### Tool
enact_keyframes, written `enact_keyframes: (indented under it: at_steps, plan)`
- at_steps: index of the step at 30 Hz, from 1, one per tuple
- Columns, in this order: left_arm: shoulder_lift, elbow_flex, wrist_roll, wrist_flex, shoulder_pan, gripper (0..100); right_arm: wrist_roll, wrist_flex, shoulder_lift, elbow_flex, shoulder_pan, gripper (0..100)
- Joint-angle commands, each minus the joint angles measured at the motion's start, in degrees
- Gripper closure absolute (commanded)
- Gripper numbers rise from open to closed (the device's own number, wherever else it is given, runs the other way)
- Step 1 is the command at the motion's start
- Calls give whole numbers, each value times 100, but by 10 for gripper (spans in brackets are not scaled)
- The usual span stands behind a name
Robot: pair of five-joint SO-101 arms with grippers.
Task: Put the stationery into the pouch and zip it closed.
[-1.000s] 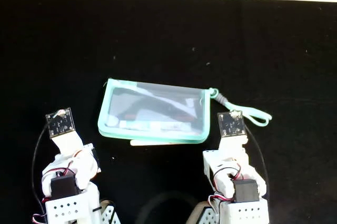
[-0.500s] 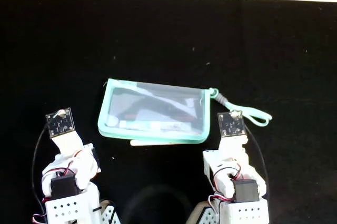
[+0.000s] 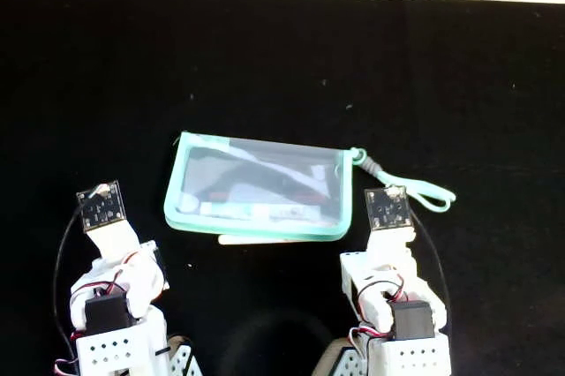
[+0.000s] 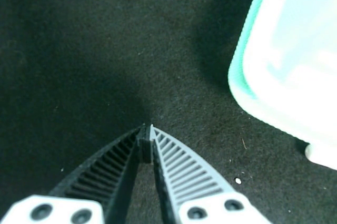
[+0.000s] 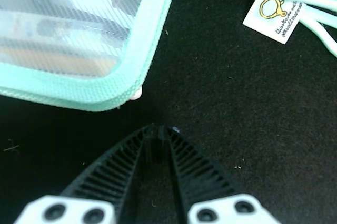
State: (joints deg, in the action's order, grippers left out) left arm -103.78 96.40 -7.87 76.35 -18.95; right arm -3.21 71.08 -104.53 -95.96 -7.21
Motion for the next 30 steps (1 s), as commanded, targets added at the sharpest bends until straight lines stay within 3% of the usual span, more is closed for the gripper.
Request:
enact_keyframes:
  at_steps: [1,7,14,18,30]
  plan:
    - [-13,75,-18,35,-40,992,44,13,-40,-743,31,991]
    - [-13,75,0,-141,-40,991,44,13,-40,-743,31,991]
    - [-13,75,9,-2541,-4,992,44,13,-40,-743,31,991]
    - [-13,75,9,-3323,4,992,44,13,-40,-743,31,991]
    - [-13,57,9,-3455,207,990,70,-321,-48,-743,13,991]
